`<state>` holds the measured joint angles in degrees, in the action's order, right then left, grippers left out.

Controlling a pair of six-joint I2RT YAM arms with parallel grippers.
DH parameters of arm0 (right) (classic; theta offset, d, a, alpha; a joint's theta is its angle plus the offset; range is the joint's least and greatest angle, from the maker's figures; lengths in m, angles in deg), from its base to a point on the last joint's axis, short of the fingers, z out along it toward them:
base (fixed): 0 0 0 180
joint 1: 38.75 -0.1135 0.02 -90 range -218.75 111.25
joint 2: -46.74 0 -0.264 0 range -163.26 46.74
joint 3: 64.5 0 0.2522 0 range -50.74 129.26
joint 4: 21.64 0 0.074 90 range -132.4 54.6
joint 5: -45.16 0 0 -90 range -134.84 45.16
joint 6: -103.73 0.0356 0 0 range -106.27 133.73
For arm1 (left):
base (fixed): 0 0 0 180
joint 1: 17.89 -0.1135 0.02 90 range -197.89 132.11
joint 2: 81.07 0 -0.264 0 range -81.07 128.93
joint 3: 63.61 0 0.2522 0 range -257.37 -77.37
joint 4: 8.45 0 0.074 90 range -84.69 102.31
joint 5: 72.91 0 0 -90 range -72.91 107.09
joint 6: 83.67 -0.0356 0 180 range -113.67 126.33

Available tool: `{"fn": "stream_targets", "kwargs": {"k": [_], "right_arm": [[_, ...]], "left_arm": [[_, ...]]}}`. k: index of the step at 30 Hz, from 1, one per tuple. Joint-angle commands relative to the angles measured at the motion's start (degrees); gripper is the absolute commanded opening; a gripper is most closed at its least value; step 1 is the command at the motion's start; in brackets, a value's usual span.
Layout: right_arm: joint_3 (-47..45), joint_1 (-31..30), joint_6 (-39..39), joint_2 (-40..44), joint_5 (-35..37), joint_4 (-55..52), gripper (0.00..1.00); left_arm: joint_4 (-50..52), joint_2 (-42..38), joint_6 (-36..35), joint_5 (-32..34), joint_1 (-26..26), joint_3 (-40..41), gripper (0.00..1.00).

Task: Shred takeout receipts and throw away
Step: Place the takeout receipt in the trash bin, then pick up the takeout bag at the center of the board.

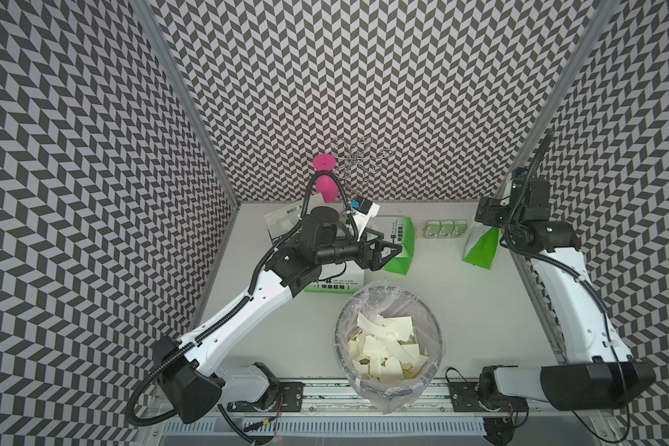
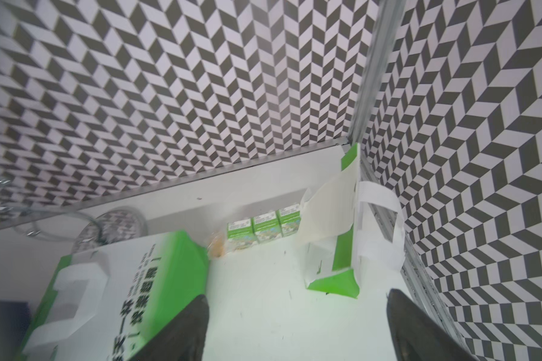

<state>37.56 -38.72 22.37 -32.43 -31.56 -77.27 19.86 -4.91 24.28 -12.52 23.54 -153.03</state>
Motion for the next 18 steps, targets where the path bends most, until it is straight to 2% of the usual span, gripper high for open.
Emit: {"fn": "stream_targets", "kwargs": {"k": [1, 5, 10, 16, 18], "right_arm": [[3.4, 3.1, 1.3, -4.6, -0.9, 5.6, 0.82], [6.0, 5.8, 1.1, -10.4, -2.1, 4.8, 0.79], [5.5, 8.9, 0.8, -12.4, -3.4, 5.2, 0.7], [1.3, 8.9, 0.0, -10.9, -4.1, 5.5, 0.37], [0.1, 8.9, 0.2, -9.9, -5.3, 5.0, 0.22]], "left_arm": [[-1.8, 1.4, -2.7, 0.4, 0.9, -2.6, 0.83], [-1.3, 3.3, -4.8, 0.9, 0.9, -4.6, 0.83], [0.5, 6.3, -7.3, 0.9, 0.9, -7.6, 0.83], [1.2, 9.5, -9.2, 0.2, 0.8, -10.2, 0.83], [1.4, 10.3, -9.7, 0.1, 0.7, -10.7, 0.83]]}}
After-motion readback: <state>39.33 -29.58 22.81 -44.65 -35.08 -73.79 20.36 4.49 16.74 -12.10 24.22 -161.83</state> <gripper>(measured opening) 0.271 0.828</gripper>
